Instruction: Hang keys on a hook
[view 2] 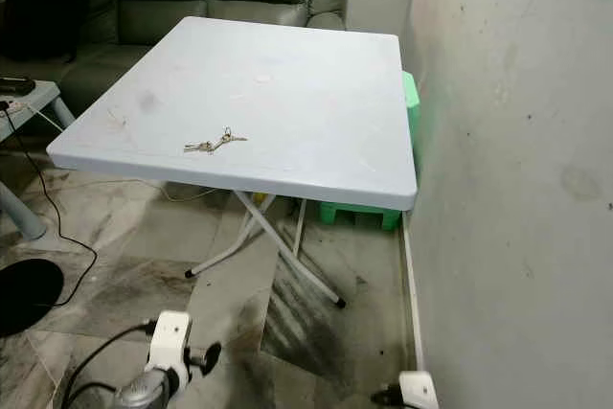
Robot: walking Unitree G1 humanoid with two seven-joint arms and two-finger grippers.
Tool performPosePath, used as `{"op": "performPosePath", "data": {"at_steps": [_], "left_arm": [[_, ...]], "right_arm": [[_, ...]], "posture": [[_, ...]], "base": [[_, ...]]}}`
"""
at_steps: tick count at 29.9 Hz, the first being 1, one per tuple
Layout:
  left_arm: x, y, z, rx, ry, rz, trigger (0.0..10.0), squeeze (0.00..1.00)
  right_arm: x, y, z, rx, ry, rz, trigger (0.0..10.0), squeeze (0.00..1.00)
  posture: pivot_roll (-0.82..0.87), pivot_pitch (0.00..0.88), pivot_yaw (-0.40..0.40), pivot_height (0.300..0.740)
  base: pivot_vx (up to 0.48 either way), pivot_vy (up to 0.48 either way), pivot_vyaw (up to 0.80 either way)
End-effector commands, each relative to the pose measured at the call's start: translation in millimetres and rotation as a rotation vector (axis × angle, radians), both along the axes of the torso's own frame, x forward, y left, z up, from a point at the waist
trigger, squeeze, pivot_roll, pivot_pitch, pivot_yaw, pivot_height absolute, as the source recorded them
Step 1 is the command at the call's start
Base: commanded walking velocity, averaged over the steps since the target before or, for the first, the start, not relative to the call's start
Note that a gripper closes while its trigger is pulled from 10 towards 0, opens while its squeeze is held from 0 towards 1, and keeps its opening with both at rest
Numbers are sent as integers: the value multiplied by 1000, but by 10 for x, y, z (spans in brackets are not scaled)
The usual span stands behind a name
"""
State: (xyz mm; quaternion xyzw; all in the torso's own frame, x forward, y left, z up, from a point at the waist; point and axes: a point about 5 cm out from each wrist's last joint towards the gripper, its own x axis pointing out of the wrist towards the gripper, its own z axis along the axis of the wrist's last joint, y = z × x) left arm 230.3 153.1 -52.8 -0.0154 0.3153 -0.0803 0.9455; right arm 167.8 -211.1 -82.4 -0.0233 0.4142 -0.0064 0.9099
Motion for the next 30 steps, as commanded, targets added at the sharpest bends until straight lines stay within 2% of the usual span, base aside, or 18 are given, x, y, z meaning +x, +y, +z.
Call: {"op": "performPosePath", "data": {"at_steps": [1,3,7,9,10,12,14,15,18,21,23,26,30], "left_arm": [[131,-7,117,-20,-84,-6,10000,0],[262,-8,261,-43,-189,-14,10000,0],[398,36,421,-47,-287,0,10000,0],[522,104,594,-75,-382,28,10000,0],[522,104,594,-75,-382,28,10000,0],[596,163,725,-80,-449,40,10000,0],[630,192,788,-83,-477,44,10000,0],[675,229,895,-78,-528,49,10000,0],[727,253,1063,-89,-600,49,10000,0],[719,249,1184,-92,-655,52,10000,0],[662,214,1246,-107,-678,50,10000,0],[613,182,1270,-137,-690,58,10000,0],[490,85,1286,-157,-689,43,10000,0]], "right_arm": [[158,2,95,16,-88,-2,10000,0],[407,23,273,42,-237,17,10000,0],[636,62,469,64,-378,36,10000,0],[826,105,668,84,-498,68,10000,0],[826,105,668,84,-498,68,10000,0],[934,108,808,99,-574,72,10000,0],[980,107,880,89,-609,86,10000,0],[1029,108,977,94,-656,93,10000,0],[1092,124,1133,101,-724,113,10000,0],[1117,179,1282,114,-785,142,10000,0],[1107,254,1408,133,-833,160,10000,0],[1080,309,1459,156,-855,155,10000,0],[981,463,1510,208,-873,146,10000,0]], "posture": [[-52,0,-4,740],[-58,0,0,740],[-61,7,4,740],[-58,14,3,740],[-58,14,3,740],[-51,16,-2,740],[-51,16,-2,740],[-45,17,-7,740],[-42,17,-11,740],[-42,16,-11,740],[-43,14,-8,740],[-44,10,-6,740],[-41,3,-6,740]], "base": [[0,0,0],[0,0,0],[0,0,0],[0,0,0],[0,0,0],[0,0,0],[0,0,0],[0,0,0],[0,0,0],[0,0,0],[0,0,0],[0,0,0],[0,0,0]]}}
